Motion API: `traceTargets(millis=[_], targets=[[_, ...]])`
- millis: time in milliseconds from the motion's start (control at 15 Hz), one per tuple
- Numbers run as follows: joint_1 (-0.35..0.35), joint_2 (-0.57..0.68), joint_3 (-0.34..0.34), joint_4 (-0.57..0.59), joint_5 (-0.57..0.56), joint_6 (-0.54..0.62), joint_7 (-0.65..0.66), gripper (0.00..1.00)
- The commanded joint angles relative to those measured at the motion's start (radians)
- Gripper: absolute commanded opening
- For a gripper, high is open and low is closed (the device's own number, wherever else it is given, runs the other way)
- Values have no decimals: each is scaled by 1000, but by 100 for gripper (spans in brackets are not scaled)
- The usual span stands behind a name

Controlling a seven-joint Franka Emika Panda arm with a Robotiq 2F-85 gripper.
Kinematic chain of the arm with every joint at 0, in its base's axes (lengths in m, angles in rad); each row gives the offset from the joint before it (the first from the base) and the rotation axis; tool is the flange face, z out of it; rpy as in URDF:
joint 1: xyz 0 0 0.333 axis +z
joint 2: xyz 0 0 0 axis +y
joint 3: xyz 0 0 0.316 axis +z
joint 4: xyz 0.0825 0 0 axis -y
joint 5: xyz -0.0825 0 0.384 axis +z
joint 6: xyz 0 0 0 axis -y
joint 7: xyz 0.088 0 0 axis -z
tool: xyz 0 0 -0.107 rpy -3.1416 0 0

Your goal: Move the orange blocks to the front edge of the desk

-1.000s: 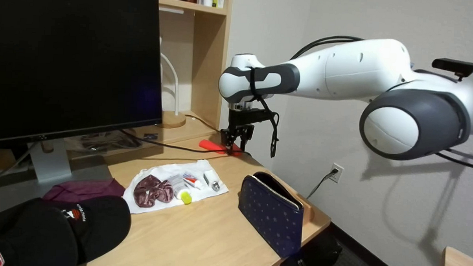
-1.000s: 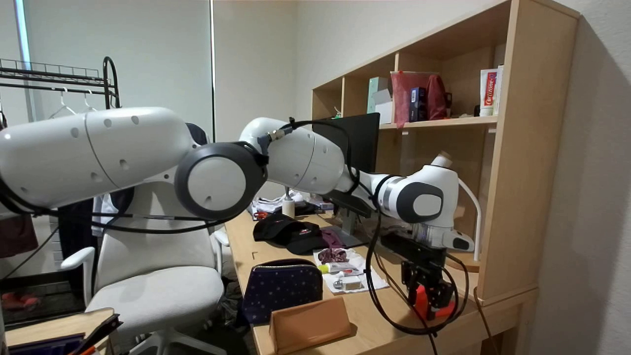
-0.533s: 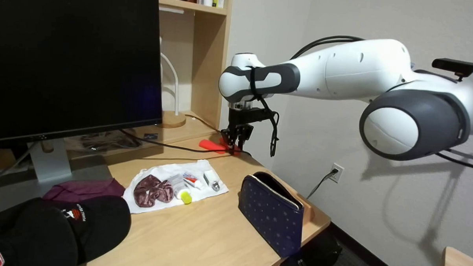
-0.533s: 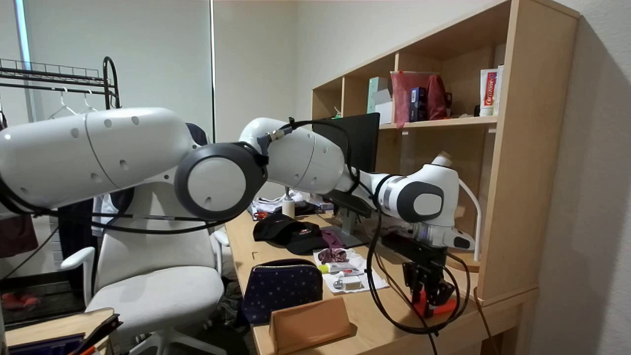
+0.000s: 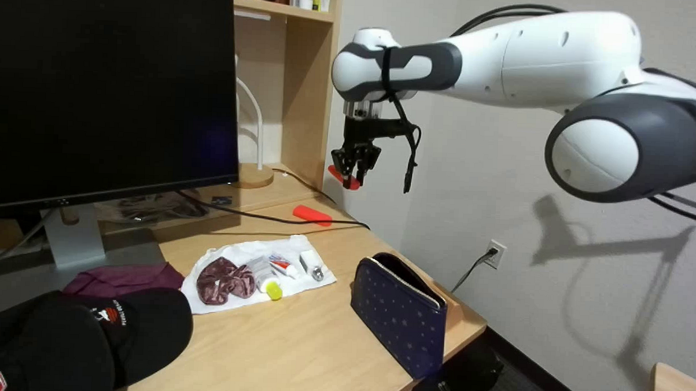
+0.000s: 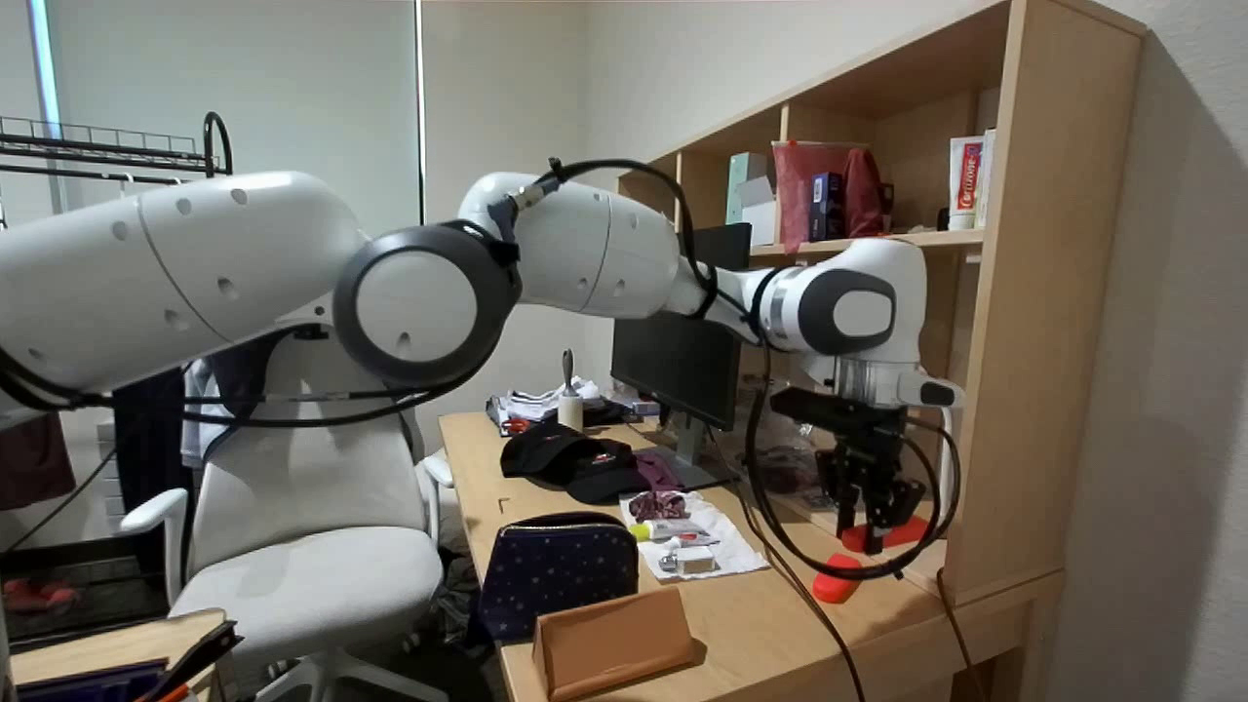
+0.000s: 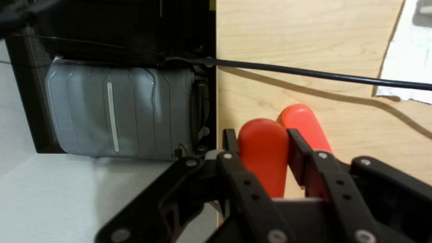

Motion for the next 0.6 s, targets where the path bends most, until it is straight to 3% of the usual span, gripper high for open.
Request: traceTargets(millis=[0,533], targets=[[2,-138,0,-69,5,-114,6,17],[47,-328,-4,-176,0,-175,24,17]])
